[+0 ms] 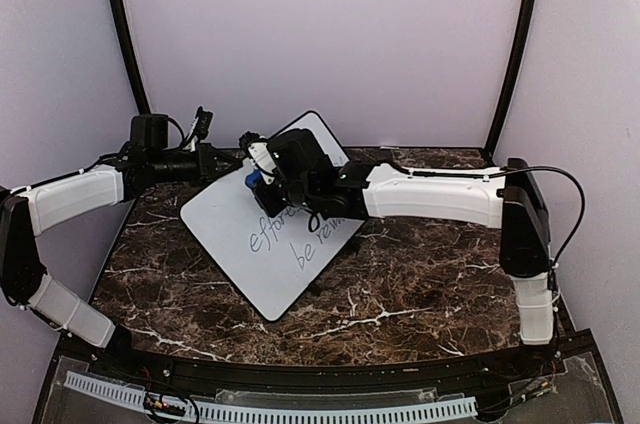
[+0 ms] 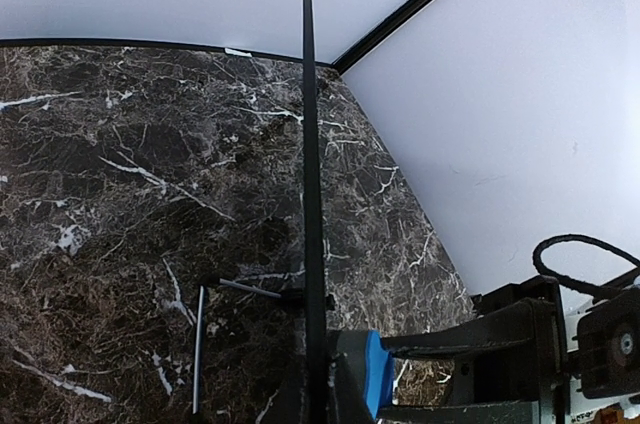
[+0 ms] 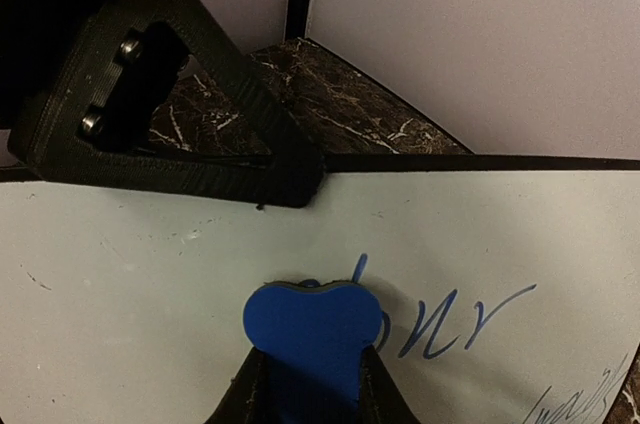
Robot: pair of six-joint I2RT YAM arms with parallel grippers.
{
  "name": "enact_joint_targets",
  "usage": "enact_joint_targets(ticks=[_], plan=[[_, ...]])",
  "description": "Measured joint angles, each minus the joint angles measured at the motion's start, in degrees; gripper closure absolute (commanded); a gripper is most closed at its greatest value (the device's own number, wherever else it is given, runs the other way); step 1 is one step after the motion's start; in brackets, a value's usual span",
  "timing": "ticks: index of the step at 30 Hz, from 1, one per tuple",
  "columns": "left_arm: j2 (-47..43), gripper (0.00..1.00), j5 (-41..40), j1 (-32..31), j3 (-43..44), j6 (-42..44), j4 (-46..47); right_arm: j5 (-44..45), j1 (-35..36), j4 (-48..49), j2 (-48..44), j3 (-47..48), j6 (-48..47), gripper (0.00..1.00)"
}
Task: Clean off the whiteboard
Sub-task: Erase the whiteboard at the center of the board.
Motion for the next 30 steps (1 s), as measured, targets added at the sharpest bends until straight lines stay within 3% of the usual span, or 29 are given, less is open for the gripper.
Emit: enact_joint_targets(ticks=[7,14,19,30], plan=[[0.00,1.00,-0.35,0.00,0.00,-0.02,-0.11,-0.50,-0.37,0.42,0.61,0.81,-0.02,0.79],[0.00,1.00,-0.31,0.00,0.00,-0.02,-0.17,-1.81,-0.42,3.32,-4.07,-9.70,0.98,0.79],[0.00,1.00,-0.28,0.00,0.00,-0.07,-0.17,-2.25,-0.42,3.37,-4.74,-11.10,1.57,0.79],[0.00,1.00,-0.42,0.07,0.00,-0.11,-0.17,0.31,-0.87,-0.79,1.46,2.95,1.14,0.79]])
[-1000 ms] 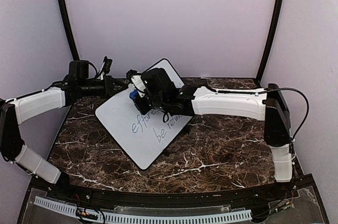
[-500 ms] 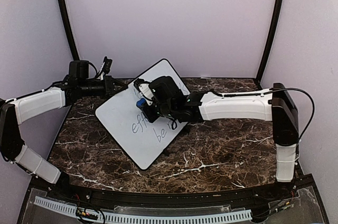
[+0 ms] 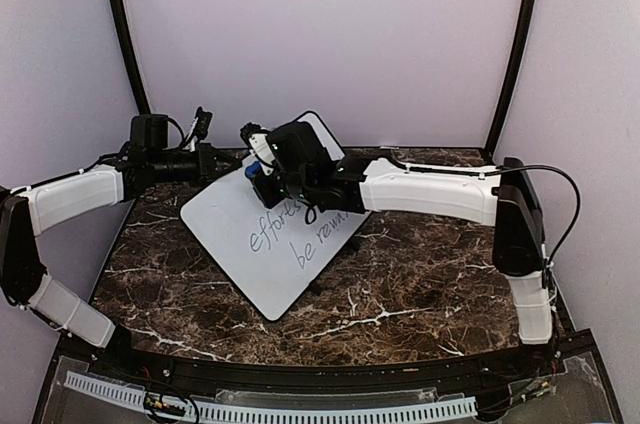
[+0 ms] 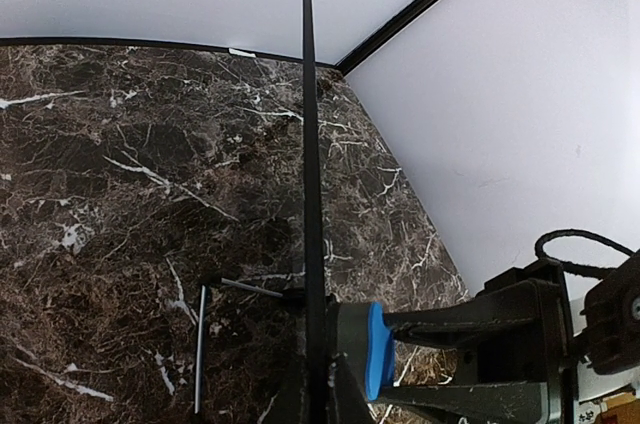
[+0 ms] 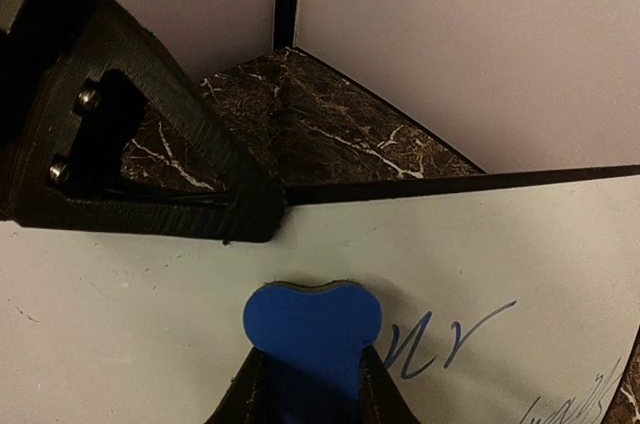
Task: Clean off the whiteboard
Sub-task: Erase the whiteboard at the center of the board.
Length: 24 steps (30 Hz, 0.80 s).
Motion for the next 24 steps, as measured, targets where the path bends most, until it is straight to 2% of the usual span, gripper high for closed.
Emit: enact_joint_targets(ticks=[8,24], plan=[[0.00,1.00,-0.15,0.00,0.00,0.00,-0.04,-0.57,-1.33,0.52,1.07,2.05,0.07,0.79],[0.00,1.00,0.04,-0.02,0.00,0.02,-0.04,-2.01,0.98,4.59,-7.85,-18.27,0.35,0.80]])
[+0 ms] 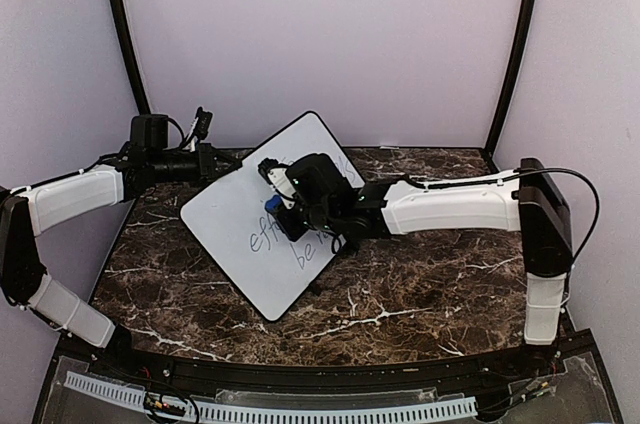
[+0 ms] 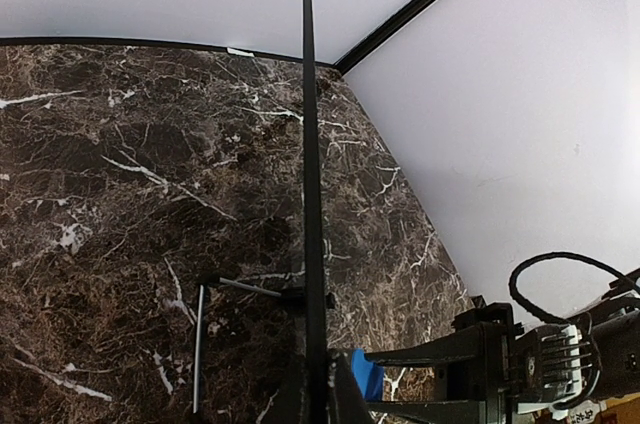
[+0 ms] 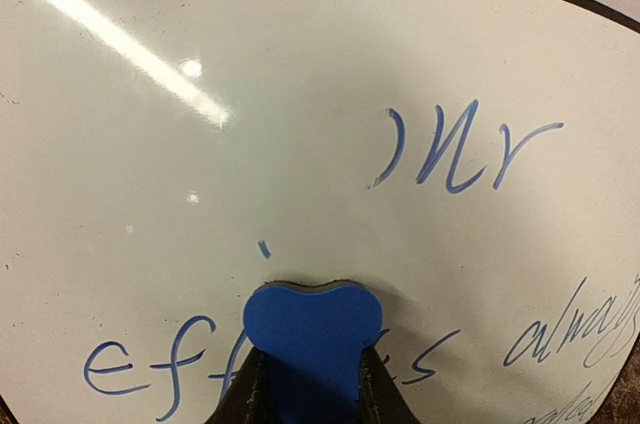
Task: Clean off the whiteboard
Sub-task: Erase the whiteboard at the center of the board.
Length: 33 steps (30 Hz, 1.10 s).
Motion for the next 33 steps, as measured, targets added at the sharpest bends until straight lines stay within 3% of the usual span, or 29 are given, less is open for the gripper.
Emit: enact_joint_targets(ticks=[6,17,33], plan=[[0.00,1.00,0.07,0.00,0.00,0.00,0.02,0.00,0.35,-0.33,-0.13,-0.07,-0.09,0.79],[-0.11,1.00,0.09,0.00,0.00,0.00,0.00,0.52,0.70,-2.64,3.58,9.07,-1.31,0.79],[-0.11,1.00,-0.09,0.00,0.00,-0.02,-0.02,0.55,-0.87,1.53,0.76,1.33,-0.31,0.79]])
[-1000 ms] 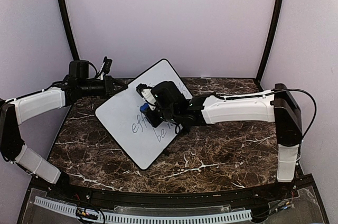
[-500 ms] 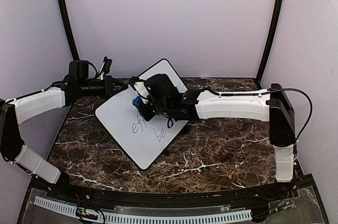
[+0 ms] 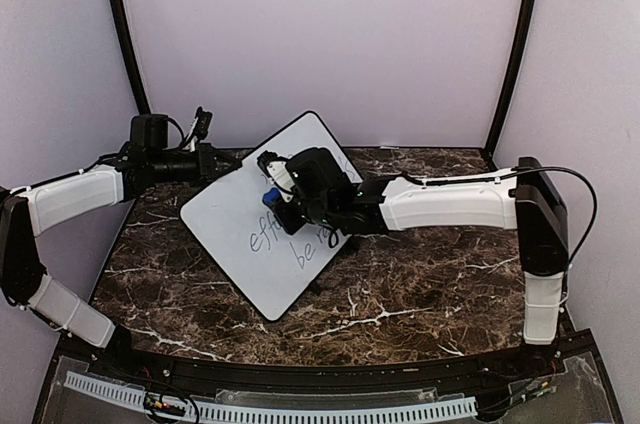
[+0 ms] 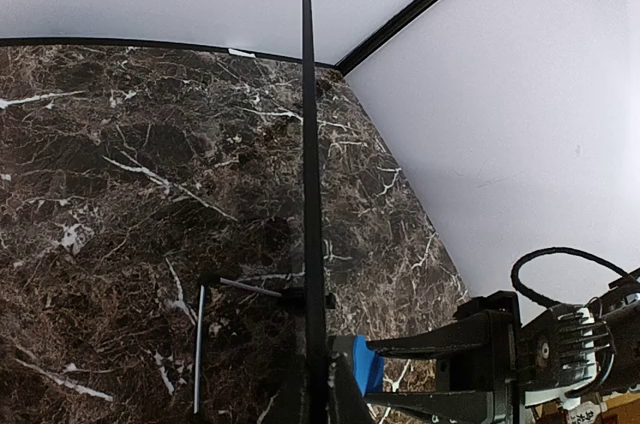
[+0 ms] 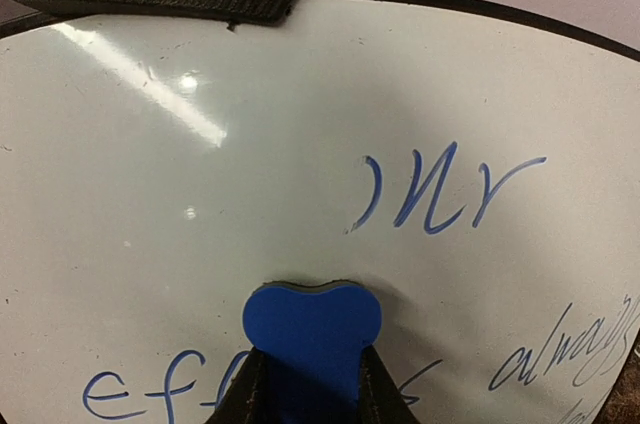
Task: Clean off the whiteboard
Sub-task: Erase the whiteboard at the center of the board.
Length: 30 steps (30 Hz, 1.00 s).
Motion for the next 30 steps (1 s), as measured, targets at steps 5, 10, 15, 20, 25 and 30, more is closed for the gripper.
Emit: enact_joint_targets(ticks=[5,10,15,20,25,30], plan=[[0.00,1.00,-0.07,0.00,0.00,-0.02,0.02,0.28,-0.68,-1.20,1.09,3.08,-0.07,0.79],[0.00,1.00,-0.13,0.00,0.00,-0.02,0.00,1.18,-2.29,-1.01,3.80,8.87,-0.50,0.79],[0.00,1.00,-0.31,0.00,0.00,-0.07,0.00,1.40,-2.99,-0.79,5.27,11.78,-0.85,0.79],[0.00,1.00,-0.35,0.00,0.00,-0.07,-0.07,1.20,-2.99,1.66,4.33,8.61,-0.44,0.79],[0.00,1.00,-0.28,0.00,0.00,-0.13,-0.07,1.11,-2.99,2.91,1.11,1.60,0.31,0.79],[0.00,1.00,-0.24,0.00,0.00,-0.24,-0.04,1.07,-2.99,2.93,0.22,-0.33,0.57,0.80]])
